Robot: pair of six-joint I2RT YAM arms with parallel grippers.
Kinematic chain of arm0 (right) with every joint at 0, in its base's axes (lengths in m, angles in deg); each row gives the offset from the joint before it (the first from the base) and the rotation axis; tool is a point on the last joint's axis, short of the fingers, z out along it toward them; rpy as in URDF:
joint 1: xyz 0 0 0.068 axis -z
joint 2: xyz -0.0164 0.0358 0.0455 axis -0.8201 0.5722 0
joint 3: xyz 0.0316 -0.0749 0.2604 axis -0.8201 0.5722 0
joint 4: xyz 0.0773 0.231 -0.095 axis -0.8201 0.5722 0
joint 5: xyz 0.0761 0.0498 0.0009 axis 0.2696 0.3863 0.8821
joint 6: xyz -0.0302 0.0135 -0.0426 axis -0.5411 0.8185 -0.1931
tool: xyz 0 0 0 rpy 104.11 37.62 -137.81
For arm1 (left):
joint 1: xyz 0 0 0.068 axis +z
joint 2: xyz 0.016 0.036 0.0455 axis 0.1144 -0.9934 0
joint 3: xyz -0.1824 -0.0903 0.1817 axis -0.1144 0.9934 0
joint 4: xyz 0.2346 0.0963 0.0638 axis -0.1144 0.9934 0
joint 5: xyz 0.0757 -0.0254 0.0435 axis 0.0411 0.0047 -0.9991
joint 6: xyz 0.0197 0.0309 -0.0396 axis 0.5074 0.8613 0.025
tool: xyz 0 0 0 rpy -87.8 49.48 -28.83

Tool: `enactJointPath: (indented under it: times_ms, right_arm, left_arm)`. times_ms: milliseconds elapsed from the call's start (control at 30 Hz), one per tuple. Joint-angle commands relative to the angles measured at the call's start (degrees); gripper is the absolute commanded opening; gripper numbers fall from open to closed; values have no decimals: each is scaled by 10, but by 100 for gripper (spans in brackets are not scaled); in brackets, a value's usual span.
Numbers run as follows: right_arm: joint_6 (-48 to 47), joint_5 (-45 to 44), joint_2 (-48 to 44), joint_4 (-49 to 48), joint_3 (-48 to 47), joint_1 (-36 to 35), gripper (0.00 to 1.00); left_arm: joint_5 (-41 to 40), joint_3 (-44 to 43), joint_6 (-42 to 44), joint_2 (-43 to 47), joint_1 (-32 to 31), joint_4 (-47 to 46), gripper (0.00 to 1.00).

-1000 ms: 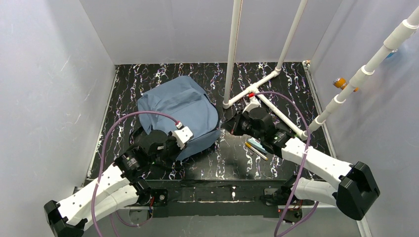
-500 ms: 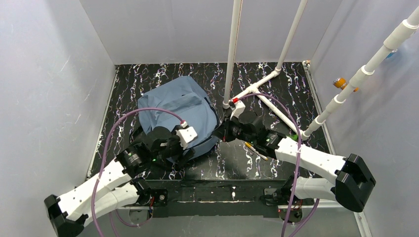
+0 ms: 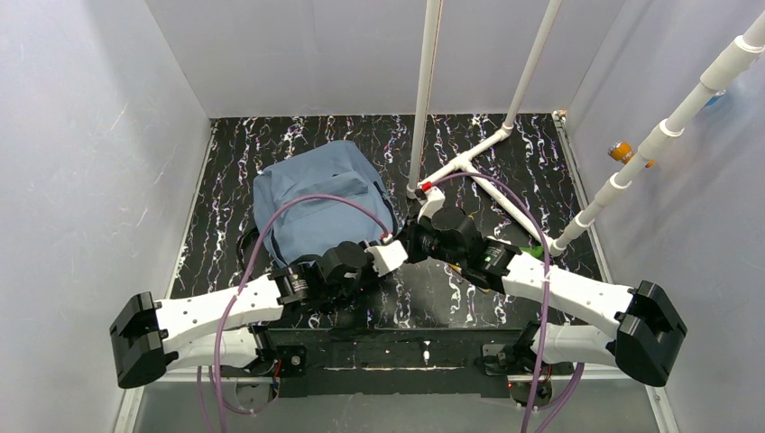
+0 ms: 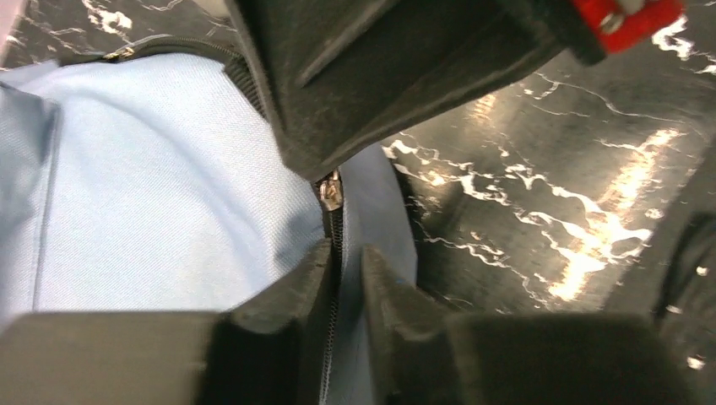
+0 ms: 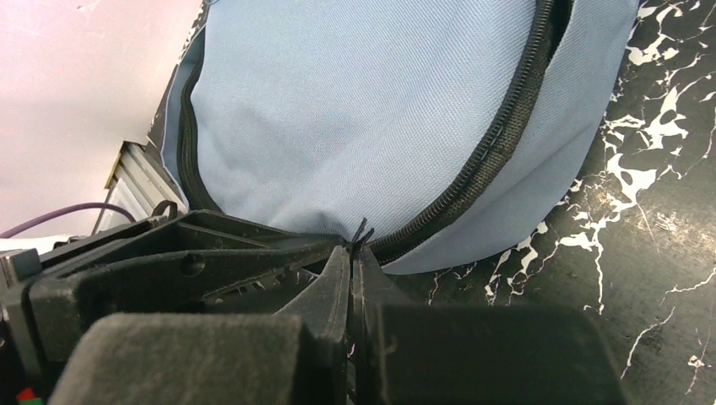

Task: Pack the student bag
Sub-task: Zip the student bag at the center of the board.

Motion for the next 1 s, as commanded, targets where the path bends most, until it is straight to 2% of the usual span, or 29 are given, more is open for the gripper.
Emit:
enactJointPath:
  times_ms: [0, 33, 100, 233, 333, 467, 633, 967]
  right_arm:
    - [13, -39, -30, -31, -36, 0, 1]
    - [14, -54, -35, -24, -36, 4, 1]
    - [15, -53, -42, -16, -35, 38, 1]
    - [6, 43, -16, -23, -31, 151, 1]
    - [-16, 84, 22, -51, -26, 178, 1]
    - [-23, 124, 50, -75, -43, 178, 1]
    - [-38, 82, 73, -52, -76, 196, 1]
    - [-97, 66, 213, -128, -115, 223, 1]
  left_arm:
    - [-99, 25, 7, 42, -6, 20, 6]
    - [-104, 25, 7, 58, -7, 45, 0]
    - [-106, 16, 4, 104, -7, 114, 0]
    - [-52, -40, -27, 186, -7, 283, 0]
    - [-20, -75, -54, 225, -8, 386, 0]
    - [-28, -81, -32, 269, -8, 413, 0]
    - [-31, -53, -12, 284, -8, 450, 0]
    - [-101, -66, 16, 354, -8, 493, 0]
